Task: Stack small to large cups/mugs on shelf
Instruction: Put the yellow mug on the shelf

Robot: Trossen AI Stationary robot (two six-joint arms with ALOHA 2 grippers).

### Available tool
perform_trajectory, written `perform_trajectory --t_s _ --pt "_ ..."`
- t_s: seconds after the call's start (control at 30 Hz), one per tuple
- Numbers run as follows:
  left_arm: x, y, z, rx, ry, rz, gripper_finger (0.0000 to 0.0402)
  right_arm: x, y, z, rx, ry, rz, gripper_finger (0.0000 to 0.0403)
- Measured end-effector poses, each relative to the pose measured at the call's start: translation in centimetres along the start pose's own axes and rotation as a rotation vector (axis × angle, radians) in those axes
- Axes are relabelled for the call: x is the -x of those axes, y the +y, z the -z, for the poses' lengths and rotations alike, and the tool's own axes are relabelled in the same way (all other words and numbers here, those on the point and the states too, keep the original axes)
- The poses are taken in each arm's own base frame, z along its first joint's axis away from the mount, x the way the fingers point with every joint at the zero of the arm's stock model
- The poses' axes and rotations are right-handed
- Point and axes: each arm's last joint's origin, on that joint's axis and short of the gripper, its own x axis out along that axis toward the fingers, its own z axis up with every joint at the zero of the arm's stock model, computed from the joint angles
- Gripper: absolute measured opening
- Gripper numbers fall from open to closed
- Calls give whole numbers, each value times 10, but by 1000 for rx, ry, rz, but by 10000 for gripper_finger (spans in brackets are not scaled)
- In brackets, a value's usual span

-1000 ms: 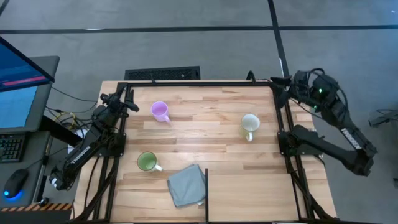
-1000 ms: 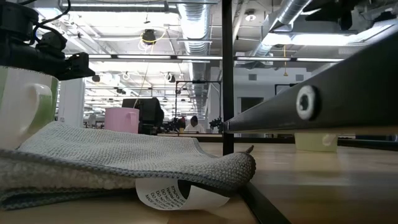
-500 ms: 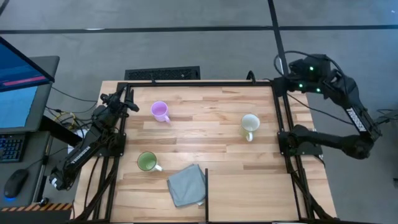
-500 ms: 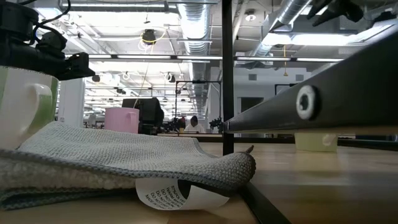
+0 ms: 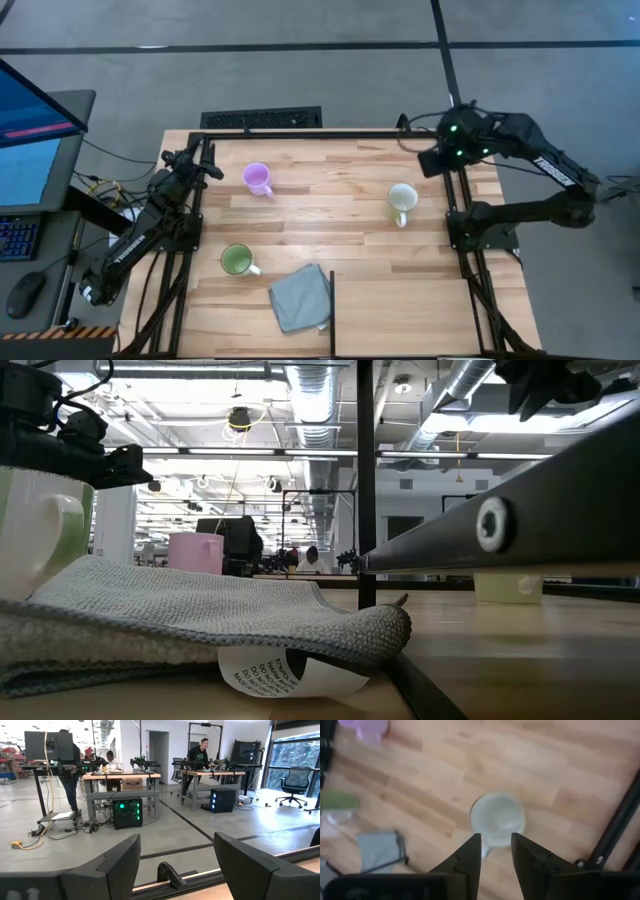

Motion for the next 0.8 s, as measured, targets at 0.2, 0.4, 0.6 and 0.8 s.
perform_trajectory --t_s 0.2,0.4,0.6,0.8 --pt "0 0 0 0 0 0 242 -10 17 14 -17 126 38 128" --pt "0 0 0 0 1 0 242 -17 32 24 -35 177 41 128" --pt "0 0 0 5 1 0 242 -25 49 30 49 198 9 128" --pt "0 0 0 -8 1 0 242 -35 60 34 90 234 31 134"
